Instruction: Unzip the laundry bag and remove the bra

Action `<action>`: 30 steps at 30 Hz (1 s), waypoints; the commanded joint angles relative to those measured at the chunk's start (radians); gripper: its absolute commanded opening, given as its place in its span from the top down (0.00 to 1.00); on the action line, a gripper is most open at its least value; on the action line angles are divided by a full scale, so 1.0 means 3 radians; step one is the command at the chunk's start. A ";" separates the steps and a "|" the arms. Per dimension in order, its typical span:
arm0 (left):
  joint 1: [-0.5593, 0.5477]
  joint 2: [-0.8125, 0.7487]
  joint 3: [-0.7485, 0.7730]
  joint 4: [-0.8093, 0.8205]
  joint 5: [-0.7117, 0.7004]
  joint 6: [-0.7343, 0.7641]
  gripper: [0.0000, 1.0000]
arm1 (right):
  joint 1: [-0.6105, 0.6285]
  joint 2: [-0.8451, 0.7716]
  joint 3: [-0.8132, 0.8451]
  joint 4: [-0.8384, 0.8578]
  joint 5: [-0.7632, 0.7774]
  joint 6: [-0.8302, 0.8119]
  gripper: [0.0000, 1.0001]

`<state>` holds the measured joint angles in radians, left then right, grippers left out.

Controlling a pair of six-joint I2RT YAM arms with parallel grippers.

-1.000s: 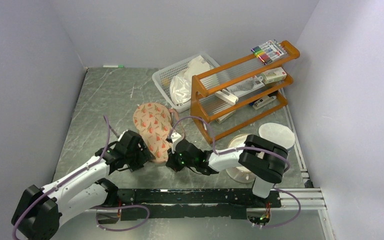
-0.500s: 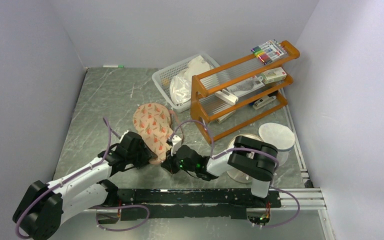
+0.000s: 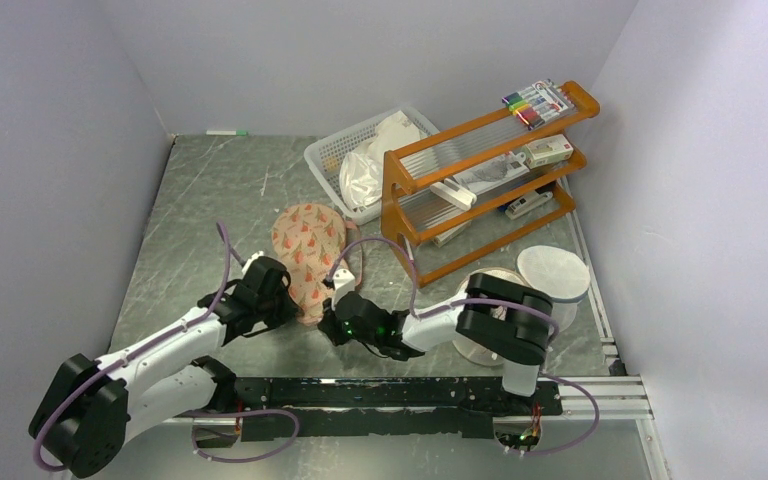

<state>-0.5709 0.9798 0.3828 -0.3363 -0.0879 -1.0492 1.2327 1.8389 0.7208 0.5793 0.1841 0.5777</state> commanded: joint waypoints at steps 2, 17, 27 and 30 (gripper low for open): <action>0.0058 0.0051 0.0113 -0.0233 -0.0255 0.0227 0.93 | -0.0012 -0.0122 -0.0189 -0.1157 0.0551 -0.0049 1.00; 0.0217 -0.0006 0.0234 -0.0462 -0.0613 0.0569 0.93 | -0.0190 -0.0286 -0.0163 -0.1336 0.0717 -0.0648 1.00; 0.0226 -0.0315 0.0355 -0.0875 -0.0201 0.0067 0.39 | -0.0061 -0.0331 -0.0362 -0.0484 -0.0022 0.0054 1.00; 0.0226 -0.0616 0.0298 -0.0859 0.0091 -0.0022 0.22 | -0.0035 -0.0299 -0.0298 -0.0482 0.0000 0.0080 1.00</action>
<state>-0.5133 0.8948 0.4881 -0.5682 -0.1673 -0.9939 1.2015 1.7161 0.6434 0.4629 0.2340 0.5423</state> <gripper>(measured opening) 0.697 0.007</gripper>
